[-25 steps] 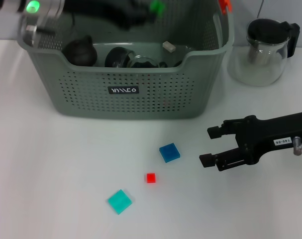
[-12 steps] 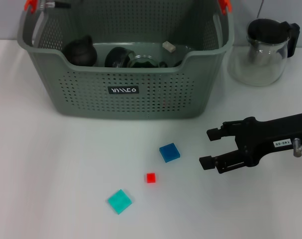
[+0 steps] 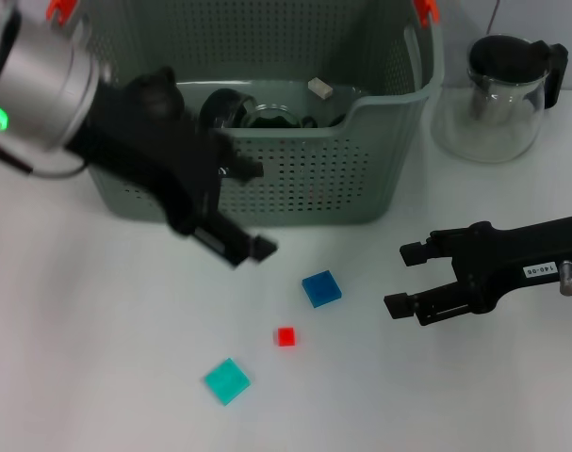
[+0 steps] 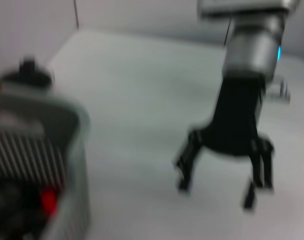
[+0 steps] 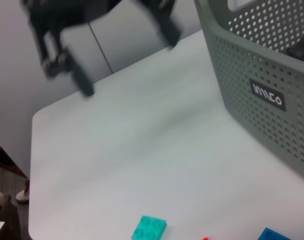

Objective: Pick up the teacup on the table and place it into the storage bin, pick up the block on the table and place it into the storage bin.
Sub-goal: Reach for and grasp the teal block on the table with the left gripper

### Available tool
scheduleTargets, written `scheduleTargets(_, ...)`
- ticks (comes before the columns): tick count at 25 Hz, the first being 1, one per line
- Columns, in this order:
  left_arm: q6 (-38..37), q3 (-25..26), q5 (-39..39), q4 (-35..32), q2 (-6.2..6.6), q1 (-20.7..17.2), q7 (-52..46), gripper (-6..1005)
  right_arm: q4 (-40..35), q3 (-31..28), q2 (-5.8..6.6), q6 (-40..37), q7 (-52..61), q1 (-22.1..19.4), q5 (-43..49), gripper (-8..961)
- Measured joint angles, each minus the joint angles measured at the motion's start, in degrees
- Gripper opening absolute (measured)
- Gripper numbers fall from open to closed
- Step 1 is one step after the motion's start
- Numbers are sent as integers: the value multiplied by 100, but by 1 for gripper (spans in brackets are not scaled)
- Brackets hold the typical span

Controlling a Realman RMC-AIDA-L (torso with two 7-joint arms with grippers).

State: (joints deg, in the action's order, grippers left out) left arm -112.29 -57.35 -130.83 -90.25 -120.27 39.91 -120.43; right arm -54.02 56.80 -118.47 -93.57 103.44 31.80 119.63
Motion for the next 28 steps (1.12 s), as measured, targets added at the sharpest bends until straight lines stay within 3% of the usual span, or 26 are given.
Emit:
scheduleTargets(3,-21,-443,-480,-151,-186,-351,-56,930,17,-27,0,5,-2,3,0,944)
scheduleTargets(5,139,-902,-1056,-170,-362,-570,-172,932,14,-31,4,-4,5,11,0,944)
scheduleTargets(7,358,-1245,-1311,-131,-406,-678,-378,934,10,-36,8,-11,9,24,0,945)
scheduleTargets(11,1088,-2269,-1803,1,-401,-928,-1092,936,16,-37,9,-10,10,49,0,945)
scheduleTargets(16,1541,-3034,-2293,288,-426,-968,-1723,935,8,-38,8,-20,10,55,9,944)
scheduleTargets(28,1926,-4155,-2480,660,-442,-980,-2399,933,23,-36,8,-14,-29,15,17,945)
